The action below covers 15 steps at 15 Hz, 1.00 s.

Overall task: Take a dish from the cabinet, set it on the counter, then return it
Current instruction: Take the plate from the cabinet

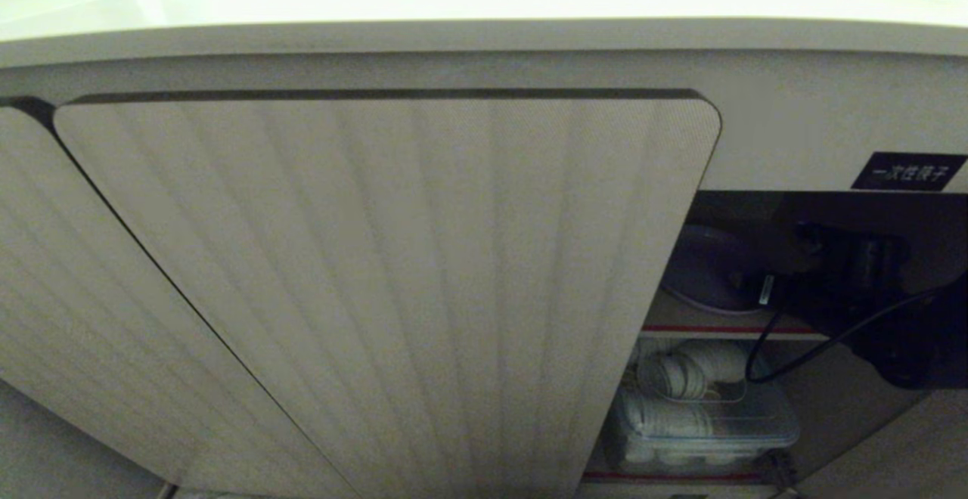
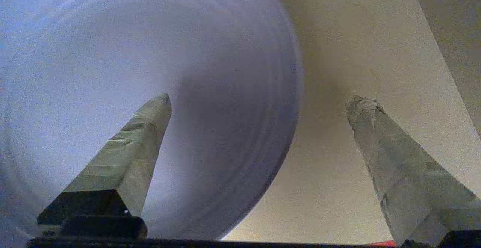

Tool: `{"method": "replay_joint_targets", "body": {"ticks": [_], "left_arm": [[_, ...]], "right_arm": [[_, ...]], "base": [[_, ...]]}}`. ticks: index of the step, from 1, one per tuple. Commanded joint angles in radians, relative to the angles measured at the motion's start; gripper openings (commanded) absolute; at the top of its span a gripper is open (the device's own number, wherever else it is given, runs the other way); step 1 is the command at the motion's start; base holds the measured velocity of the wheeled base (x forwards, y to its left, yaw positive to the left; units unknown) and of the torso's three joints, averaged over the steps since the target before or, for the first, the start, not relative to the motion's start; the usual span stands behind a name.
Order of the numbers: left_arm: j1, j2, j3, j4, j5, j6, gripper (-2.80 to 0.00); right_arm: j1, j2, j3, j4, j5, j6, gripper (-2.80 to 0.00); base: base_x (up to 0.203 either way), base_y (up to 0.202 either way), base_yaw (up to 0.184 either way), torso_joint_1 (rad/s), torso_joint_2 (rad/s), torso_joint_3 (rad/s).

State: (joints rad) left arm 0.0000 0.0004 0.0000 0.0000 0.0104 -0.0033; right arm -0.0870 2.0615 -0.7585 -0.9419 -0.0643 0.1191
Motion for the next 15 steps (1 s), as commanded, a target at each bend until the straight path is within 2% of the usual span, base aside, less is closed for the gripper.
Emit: {"method": "replay_joint_targets", "body": {"ticks": [1,15], "left_arm": [[0.000,0.000,0.000,0.000,0.000,-0.001,-2.80],[0.000,0.000,0.000,0.000,0.000,-0.001,-2.80]], "right_arm": [[0.002,-0.001,-0.002,0.009,0.000,0.001,0.00],[0.009,-0.002,-0.059,0.112,0.003,0.013,0.00]], "base": [[0.000,0.000,0.000,0.000,0.00,0.000],[0.000,0.000,0.000,0.000,0.00,0.000]]}}
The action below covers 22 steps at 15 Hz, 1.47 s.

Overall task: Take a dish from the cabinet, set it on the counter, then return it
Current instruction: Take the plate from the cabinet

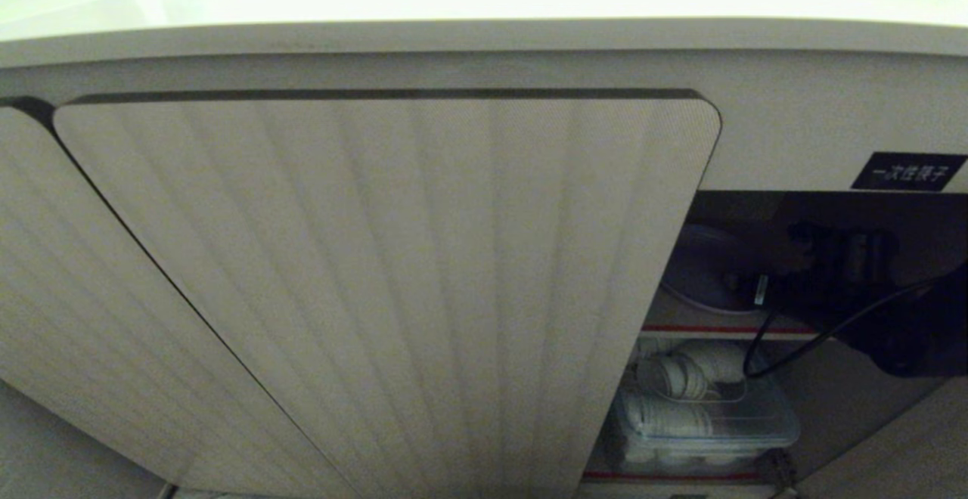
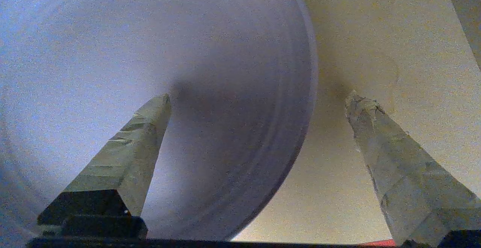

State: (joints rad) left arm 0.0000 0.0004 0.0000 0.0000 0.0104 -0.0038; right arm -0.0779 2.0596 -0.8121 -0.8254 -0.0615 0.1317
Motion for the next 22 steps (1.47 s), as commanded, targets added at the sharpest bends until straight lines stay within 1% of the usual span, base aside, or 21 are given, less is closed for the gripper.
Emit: {"method": "replay_joint_targets", "body": {"ticks": [1,7,16,17,22], "left_arm": [[0.000,0.000,0.000,0.000,0.000,-0.001,-2.80],[0.000,0.000,0.000,0.000,0.000,-0.001,-2.80],[0.000,0.000,0.000,0.000,0.000,0.000,-2.80],[0.000,0.000,0.000,0.000,0.000,0.001,-2.80],[0.000,0.000,0.000,0.000,0.000,0.000,-2.80]], "right_arm": [[0.000,0.001,-0.013,-0.004,0.000,0.000,0.00],[0.000,0.006,-0.036,0.029,0.000,0.012,0.00],[0.006,0.011,-0.035,0.017,-0.001,0.011,0.00],[0.007,0.011,-0.035,0.017,-0.001,0.011,-2.80],[0.010,0.011,-0.035,0.012,-0.001,0.012,-2.80]], "base": [[0.000,0.000,0.000,0.000,0.00,0.000],[0.000,0.000,0.000,0.000,0.00,0.000],[0.000,0.000,0.000,0.000,0.00,0.000],[0.000,0.000,0.000,0.000,0.00,0.000],[0.000,0.000,0.000,0.000,0.00,0.000]]}}
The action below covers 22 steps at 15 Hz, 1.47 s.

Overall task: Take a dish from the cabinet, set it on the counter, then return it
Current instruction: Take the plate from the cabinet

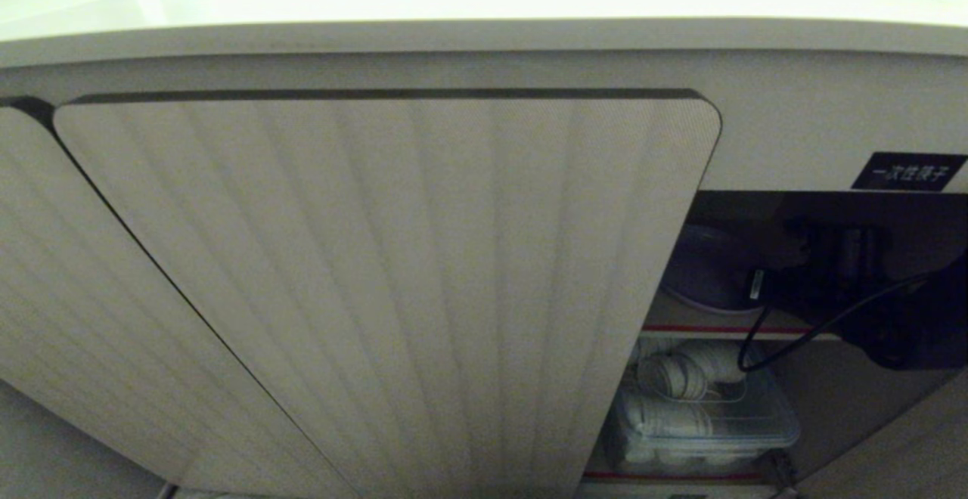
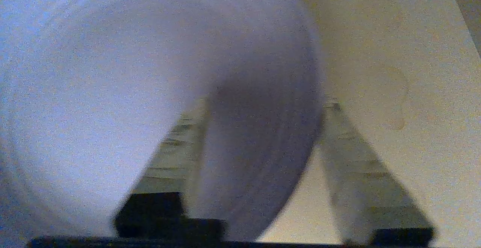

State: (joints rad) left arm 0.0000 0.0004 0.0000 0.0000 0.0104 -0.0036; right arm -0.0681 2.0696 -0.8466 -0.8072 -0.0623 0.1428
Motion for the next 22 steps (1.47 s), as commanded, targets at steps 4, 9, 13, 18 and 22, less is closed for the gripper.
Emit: {"method": "replay_joint_targets", "body": {"ticks": [4,9,13,18,22], "left_arm": [[0.000,0.000,0.000,0.000,0.000,0.001,-2.80],[0.000,0.000,0.000,0.000,0.000,0.001,-2.80],[0.000,0.000,0.000,0.000,0.000,-0.001,-2.80],[0.000,0.000,0.000,0.000,0.000,0.001,-2.80],[0.000,0.000,0.000,0.000,0.000,-0.001,-2.80]], "right_arm": [[0.001,0.000,0.001,-0.009,-0.002,0.001,-2.80],[0.001,0.000,0.004,-0.024,-0.004,0.001,-2.80],[0.001,-0.002,0.006,-0.024,-0.005,0.002,-2.80],[0.001,-0.008,0.027,-0.050,-0.030,0.003,-2.80],[0.002,-0.025,0.072,-0.099,-0.030,0.003,-2.80]], "base": [[0.000,0.000,0.000,0.000,0.00,0.000],[0.000,0.000,0.000,0.000,0.00,0.000],[0.000,0.000,0.000,0.000,0.00,0.000],[0.000,0.000,0.000,0.000,0.00,0.000],[0.000,0.000,0.000,0.000,0.00,0.000]]}}
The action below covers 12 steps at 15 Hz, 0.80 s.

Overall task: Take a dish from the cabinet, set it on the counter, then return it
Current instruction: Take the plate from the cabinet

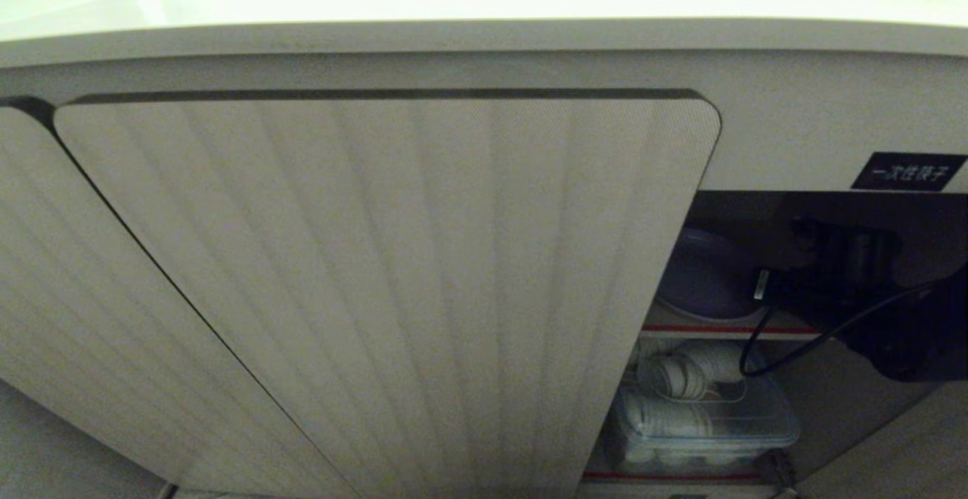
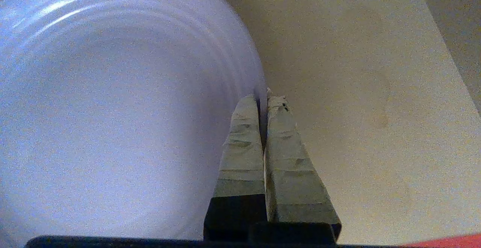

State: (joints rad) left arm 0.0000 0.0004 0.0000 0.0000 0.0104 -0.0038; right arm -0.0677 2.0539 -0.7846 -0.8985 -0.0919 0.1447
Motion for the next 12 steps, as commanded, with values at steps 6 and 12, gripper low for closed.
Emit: {"method": "replay_joint_targets", "body": {"ticks": [6,12], "left_arm": [[0.000,0.000,0.000,0.000,0.000,-0.001,-2.80],[0.000,0.000,0.000,0.000,0.000,-0.001,-2.80]], "right_arm": [[0.000,-0.050,0.051,-0.020,0.001,0.001,-2.80],[0.005,-0.100,0.133,-0.048,0.001,0.021,-2.80]], "base": [[0.000,0.000,0.000,0.000,0.00,0.000],[0.000,0.000,0.000,0.000,0.00,0.000]]}}
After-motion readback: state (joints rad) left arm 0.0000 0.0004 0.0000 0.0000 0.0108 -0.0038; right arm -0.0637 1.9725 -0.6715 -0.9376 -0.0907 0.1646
